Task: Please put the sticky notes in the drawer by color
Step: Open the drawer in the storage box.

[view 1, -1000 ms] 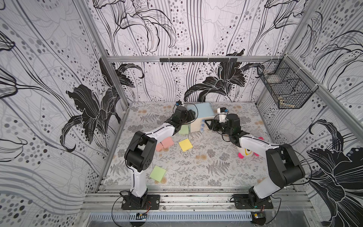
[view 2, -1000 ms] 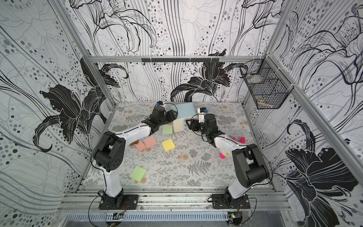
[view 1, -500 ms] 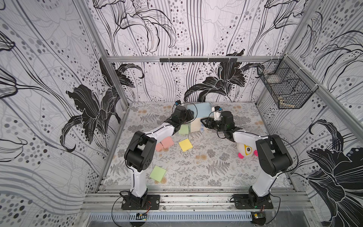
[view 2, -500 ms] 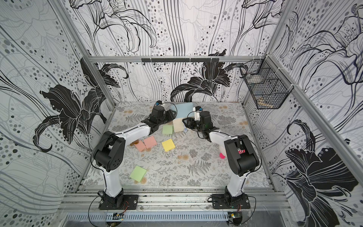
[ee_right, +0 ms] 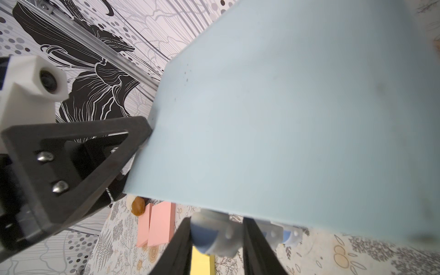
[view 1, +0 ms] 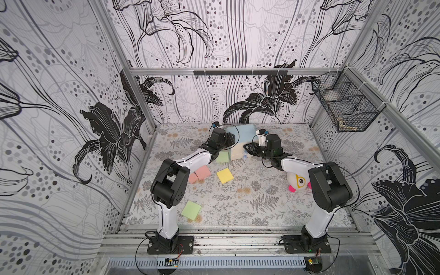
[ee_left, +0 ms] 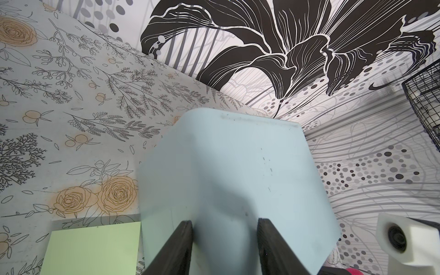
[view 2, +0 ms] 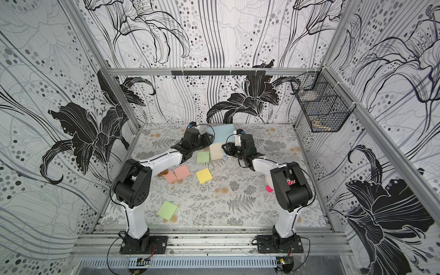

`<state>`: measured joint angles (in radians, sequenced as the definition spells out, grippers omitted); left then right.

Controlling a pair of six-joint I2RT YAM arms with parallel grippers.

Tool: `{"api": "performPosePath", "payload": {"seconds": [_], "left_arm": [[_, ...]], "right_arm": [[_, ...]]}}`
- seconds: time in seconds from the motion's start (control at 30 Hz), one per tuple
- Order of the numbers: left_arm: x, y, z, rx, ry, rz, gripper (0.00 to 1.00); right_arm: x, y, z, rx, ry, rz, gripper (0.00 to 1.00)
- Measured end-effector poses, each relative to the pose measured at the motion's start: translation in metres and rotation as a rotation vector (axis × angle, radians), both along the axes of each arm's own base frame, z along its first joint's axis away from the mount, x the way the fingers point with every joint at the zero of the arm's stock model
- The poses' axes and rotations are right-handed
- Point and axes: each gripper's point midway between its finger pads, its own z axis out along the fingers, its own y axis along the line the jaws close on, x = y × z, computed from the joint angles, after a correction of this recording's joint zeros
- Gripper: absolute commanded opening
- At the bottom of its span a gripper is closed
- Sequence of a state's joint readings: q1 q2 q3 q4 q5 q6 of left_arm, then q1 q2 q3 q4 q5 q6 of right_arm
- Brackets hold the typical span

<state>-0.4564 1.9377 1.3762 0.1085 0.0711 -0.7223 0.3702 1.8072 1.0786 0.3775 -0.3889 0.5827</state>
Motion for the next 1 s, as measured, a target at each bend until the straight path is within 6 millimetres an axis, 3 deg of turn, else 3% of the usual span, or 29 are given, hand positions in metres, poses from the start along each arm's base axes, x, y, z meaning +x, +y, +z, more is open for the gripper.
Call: {"api": "performPosePath", "payload": {"seconds": [0.27, 0.77, 1.0], "left_arm": [[0.000, 0.000, 0.000, 0.002, 0.000, -0.001, 0.49], [0.000, 0.000, 0.000, 0.017, -0.007, -0.009, 0.50], [0.000, 0.000, 0.000, 0.020, -0.007, -0.011, 0.50]], "right_arm": [[-0.009, -0.005, -0.001, -0.009, -0.015, -0.002, 0.33], [-0.063, -0.019, -0.010, -0.027, -0.011, 0.006, 0.33], [-0.074, -0.024, -0.012, -0.032, -0.009, -0.001, 0.33]]}}
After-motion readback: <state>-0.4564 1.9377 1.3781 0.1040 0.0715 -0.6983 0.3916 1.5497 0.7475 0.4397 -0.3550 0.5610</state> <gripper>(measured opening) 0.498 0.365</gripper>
